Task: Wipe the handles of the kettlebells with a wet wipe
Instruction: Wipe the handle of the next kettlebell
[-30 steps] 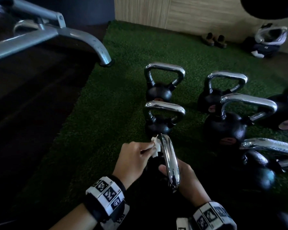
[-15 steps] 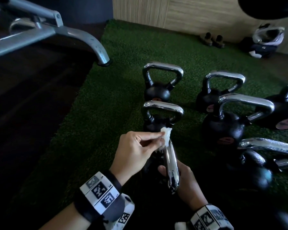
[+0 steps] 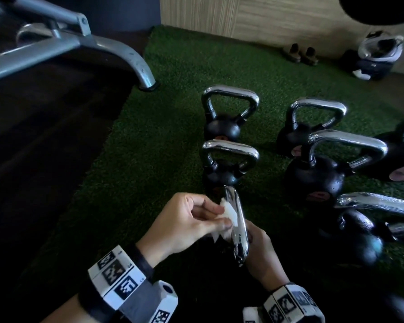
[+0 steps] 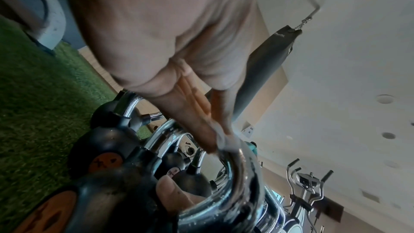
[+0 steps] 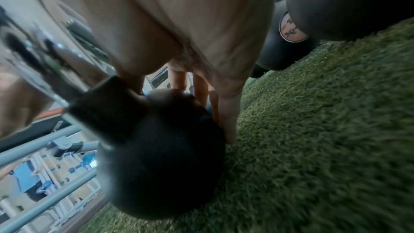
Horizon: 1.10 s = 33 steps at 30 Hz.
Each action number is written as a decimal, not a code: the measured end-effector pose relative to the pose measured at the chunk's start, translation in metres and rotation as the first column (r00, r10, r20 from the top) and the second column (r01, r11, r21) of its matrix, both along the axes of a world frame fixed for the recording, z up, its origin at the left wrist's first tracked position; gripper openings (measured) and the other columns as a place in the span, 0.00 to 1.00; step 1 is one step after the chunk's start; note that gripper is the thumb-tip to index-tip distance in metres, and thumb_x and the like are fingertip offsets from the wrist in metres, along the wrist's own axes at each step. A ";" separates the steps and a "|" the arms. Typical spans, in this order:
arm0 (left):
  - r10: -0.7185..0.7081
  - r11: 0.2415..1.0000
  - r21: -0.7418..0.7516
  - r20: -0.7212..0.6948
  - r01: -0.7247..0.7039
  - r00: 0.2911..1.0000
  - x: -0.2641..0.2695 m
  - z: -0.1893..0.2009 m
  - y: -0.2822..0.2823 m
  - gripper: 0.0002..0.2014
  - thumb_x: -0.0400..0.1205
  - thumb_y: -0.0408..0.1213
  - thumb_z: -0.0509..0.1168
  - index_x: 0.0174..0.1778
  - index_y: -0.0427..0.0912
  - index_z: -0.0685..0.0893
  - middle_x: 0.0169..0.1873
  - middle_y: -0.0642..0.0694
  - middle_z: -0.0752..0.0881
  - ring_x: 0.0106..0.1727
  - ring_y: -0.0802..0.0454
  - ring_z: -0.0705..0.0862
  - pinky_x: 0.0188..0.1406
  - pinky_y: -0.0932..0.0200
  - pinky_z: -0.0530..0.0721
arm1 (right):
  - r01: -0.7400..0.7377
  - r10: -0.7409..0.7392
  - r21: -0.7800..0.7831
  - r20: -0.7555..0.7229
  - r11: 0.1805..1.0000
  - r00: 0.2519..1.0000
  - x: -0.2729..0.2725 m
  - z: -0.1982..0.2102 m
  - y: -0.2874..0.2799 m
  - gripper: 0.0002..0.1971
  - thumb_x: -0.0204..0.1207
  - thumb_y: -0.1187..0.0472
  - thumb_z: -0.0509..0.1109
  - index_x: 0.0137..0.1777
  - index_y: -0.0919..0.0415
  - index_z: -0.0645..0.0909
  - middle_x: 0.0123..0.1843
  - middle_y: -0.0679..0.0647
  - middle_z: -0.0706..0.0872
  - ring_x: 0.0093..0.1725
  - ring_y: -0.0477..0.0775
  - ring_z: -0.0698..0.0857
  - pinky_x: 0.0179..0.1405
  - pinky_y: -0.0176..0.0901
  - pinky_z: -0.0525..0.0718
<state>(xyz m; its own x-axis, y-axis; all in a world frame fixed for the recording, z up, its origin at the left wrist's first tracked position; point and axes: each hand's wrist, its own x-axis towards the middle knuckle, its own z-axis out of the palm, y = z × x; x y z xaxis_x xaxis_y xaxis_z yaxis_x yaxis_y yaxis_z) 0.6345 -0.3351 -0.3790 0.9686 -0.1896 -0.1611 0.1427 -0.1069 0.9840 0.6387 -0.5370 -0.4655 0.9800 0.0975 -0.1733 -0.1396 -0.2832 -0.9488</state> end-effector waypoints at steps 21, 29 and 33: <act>-0.407 0.862 0.421 0.243 0.282 0.881 -0.021 -0.029 0.007 0.04 0.78 0.39 0.80 0.47 0.48 0.96 0.43 0.58 0.95 0.46 0.66 0.92 0.52 0.58 0.89 | -0.052 0.056 -0.166 0.018 0.985 0.998 0.000 0.007 -0.003 0.19 0.69 0.59 0.87 0.35 0.32 0.84 0.39 0.42 0.88 0.46 0.37 0.90 0.37 0.29 0.81; -0.169 0.972 0.210 0.325 0.104 0.930 -0.005 -0.012 0.020 0.06 0.73 0.39 0.84 0.43 0.46 0.95 0.41 0.55 0.95 0.46 0.59 0.93 0.50 0.66 0.86 | 0.225 -0.138 -0.294 0.289 0.929 0.947 0.006 0.039 -0.013 0.09 0.80 0.53 0.76 0.58 0.45 0.92 0.50 0.41 0.93 0.45 0.37 0.90 0.42 0.20 0.80; 0.043 0.999 -0.014 0.270 -0.041 0.962 0.000 0.000 0.023 0.10 0.68 0.39 0.83 0.41 0.42 0.93 0.38 0.45 0.95 0.41 0.55 0.93 0.46 0.66 0.86 | 0.194 -0.113 -0.101 0.526 0.976 0.843 -0.006 0.096 -0.006 0.07 0.80 0.58 0.77 0.55 0.50 0.94 0.48 0.43 0.94 0.46 0.44 0.92 0.46 0.34 0.87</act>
<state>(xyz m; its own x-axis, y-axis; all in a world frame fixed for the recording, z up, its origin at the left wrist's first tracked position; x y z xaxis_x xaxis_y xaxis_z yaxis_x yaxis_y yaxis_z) 0.6344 -0.3123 -0.3792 0.9829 -0.1478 0.1096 -0.1248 -0.0979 0.9873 0.6327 -0.5433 -0.3696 0.9320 -0.0482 0.3592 0.3034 -0.4386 -0.8459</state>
